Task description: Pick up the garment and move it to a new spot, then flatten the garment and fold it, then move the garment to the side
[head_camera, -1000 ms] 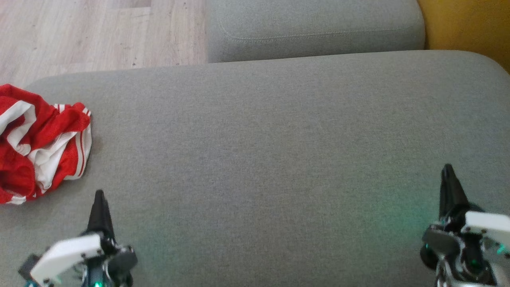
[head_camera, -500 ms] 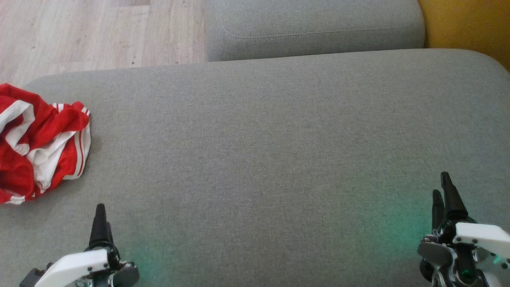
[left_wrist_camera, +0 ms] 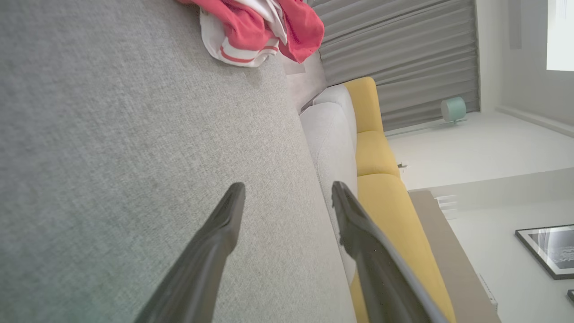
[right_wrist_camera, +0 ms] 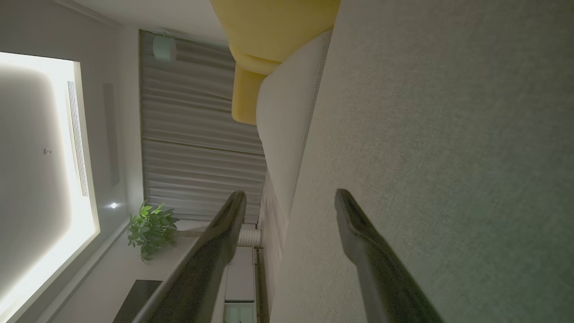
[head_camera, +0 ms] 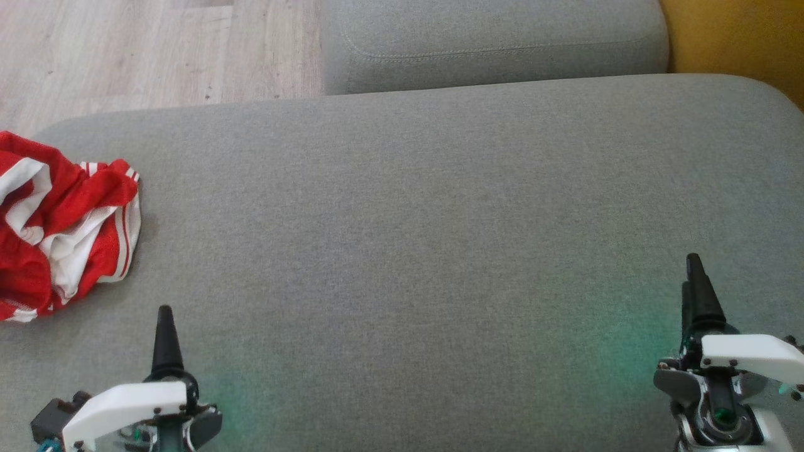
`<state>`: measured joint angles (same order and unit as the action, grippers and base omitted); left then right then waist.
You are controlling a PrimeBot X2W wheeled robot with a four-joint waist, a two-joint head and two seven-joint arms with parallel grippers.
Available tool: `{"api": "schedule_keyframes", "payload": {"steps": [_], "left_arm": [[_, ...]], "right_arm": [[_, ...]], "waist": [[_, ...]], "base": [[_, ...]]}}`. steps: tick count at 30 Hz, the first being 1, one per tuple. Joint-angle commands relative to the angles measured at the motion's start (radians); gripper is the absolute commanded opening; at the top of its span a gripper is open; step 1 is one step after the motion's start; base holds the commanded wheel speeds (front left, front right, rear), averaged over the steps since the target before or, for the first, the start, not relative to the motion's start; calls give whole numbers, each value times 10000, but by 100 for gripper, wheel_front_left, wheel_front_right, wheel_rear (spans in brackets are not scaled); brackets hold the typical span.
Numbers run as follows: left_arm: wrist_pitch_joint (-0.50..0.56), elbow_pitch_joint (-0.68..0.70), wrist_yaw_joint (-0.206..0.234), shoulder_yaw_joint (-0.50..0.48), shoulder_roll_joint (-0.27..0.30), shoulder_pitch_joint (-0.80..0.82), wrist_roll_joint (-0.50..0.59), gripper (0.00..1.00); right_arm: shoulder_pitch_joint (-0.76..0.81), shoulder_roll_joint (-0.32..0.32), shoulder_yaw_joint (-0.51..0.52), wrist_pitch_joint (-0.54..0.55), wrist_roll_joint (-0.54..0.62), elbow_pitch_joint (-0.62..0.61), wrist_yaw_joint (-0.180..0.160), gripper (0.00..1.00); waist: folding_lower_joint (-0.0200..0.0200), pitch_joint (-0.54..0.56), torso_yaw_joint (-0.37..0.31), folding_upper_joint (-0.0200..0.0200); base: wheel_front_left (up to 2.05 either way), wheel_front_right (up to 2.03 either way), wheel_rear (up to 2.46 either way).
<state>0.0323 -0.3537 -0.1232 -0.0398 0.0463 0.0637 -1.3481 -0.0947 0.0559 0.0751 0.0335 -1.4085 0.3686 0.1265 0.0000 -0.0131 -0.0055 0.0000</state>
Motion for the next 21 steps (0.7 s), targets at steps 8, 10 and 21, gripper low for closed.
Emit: {"api": "schedule_keyframes", "payload": {"steps": [8,10,21], "left_arm": [[-321,220,-22,-10,224,727,1286,100],[-380,213,-23,-15,217,737,1537,100],[-706,193,-30,-114,151,617,2889,100]], "right_arm": [[-739,242,-197,-348,1121,-164,15,100],[-773,235,-255,-407,1339,-139,16,100],[-815,257,-521,-731,2554,-30,19,100]], "waist": [[0,-11,-29,0],[0,-9,-37,0],[0,39,-70,0]], "base": [[0,0,0],[0,0,0],[0,0,0]]}}
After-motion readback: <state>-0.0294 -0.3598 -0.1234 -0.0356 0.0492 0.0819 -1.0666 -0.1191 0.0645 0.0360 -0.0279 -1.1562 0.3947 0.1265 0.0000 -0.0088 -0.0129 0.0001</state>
